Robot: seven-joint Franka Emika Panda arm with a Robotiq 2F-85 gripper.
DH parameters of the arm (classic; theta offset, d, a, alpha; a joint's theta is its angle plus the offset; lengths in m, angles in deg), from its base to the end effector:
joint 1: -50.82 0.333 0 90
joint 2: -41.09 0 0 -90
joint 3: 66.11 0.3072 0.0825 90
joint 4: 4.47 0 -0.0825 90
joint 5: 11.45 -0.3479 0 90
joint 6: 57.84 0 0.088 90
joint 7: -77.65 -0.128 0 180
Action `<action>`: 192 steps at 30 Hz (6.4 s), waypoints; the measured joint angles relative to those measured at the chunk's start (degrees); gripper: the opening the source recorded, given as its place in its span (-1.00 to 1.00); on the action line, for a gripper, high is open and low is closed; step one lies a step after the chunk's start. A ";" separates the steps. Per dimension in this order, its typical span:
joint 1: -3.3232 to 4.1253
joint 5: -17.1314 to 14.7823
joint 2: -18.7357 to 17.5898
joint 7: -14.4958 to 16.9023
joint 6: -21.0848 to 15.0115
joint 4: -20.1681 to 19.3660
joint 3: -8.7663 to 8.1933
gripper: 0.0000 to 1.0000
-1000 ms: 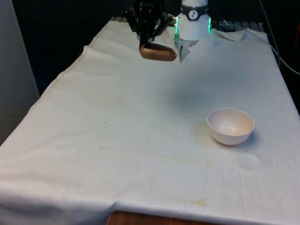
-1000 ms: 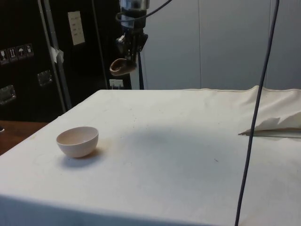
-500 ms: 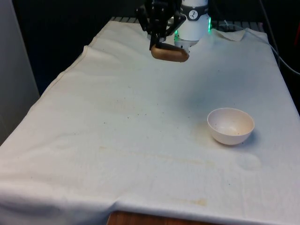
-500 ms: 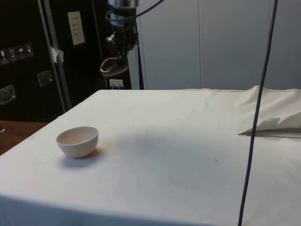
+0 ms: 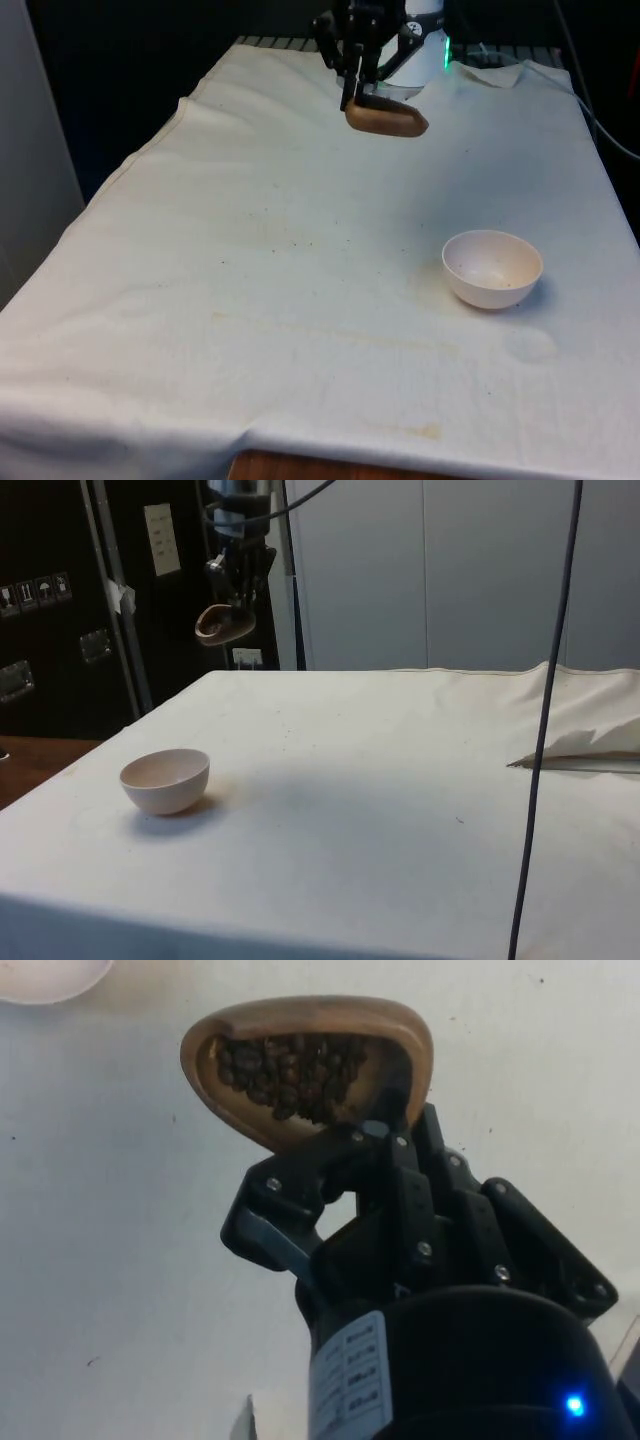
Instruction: Pour the coffee beans from the cup into the bowl.
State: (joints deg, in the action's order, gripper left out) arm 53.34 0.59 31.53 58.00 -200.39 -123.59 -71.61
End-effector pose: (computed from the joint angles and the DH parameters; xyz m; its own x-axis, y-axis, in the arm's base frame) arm 0.5709 -0.0301 0.3666 0.9379 -0.2164 0.2711 -0.2492 -0.9640 0.0927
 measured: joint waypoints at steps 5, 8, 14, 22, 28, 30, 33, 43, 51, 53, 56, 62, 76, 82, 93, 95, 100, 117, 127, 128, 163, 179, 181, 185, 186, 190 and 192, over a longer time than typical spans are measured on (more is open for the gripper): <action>0.00 1.09 -0.86 -0.86 1.55 1.55 1.03 -1.00; 0.00 1.78 -1.55 -1.43 3.15 2.98 1.95 -1.00; 0.00 1.95 -2.41 -1.49 4.24 4.41 2.69 -1.00; 0.06 2.01 -4.93 -1.49 5.10 7.79 4.35 -1.00; 0.06 2.01 -6.99 -1.49 5.21 10.14 5.16 -1.00; 0.06 2.12 -7.79 -1.49 5.27 11.06 5.39 -1.00; 0.11 2.69 -8.88 -1.55 5.73 12.26 5.84 -1.00; 0.46 6.13 -10.89 -3.27 8.08 14.61 7.28 -1.00; 0.69 8.48 -12.15 -3.27 8.77 15.36 7.56 -1.00; 0.74 9.63 -12.49 -3.27 8.77 15.41 7.68 -1.00; 0.80 10.37 -12.72 -3.27 8.77 15.47 7.79 -1.00; 1.03 13.12 -13.46 -3.55 8.77 15.64 8.14 -1.00; 1.49 19.31 -15.13 -5.27 8.77 16.56 9.00 -1.00; 1.55 21.03 -15.58 -5.73 9.00 16.90 9.40 -1.00; 1.78 26.24 -16.62 -7.62 10.71 17.93 11.06 -1.00; 1.89 27.16 -16.73 -8.02 11.12 18.11 11.40 -1.00; 1.95 28.88 -16.84 -8.71 12.03 18.33 12.09 -1.00; 2.41 36.44 -18.33 -11.57 15.58 19.48 15.18 -1.00; 2.58 40.39 -19.71 -12.83 17.82 20.80 16.39 -1.00; 2.58 40.79 -19.71 -12.95 17.99 20.86 16.44 -1.00; 3.04 58.16 -21.20 -25.32 29.97 20.80 23.49 -1.00; 3.21 65.83 -22.98 -30.65 36.55 20.86 27.22 -1.00; 3.21 66.81 -23.32 -31.34 37.36 20.86 27.62 -1.00; 3.27 68.64 -24.12 -32.66 39.13 20.80 28.36 -1.00; 3.27 69.16 -24.29 -33.00 39.48 20.80 28.59 -1.00; 3.32 70.70 -24.98 -34.03 41.37 20.80 29.34 -1.00; 3.32 71.79 -25.50 -34.72 42.63 20.63 29.79 -1.00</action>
State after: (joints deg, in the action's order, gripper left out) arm 56.67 72.38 6.03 23.28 -157.76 -102.97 -41.81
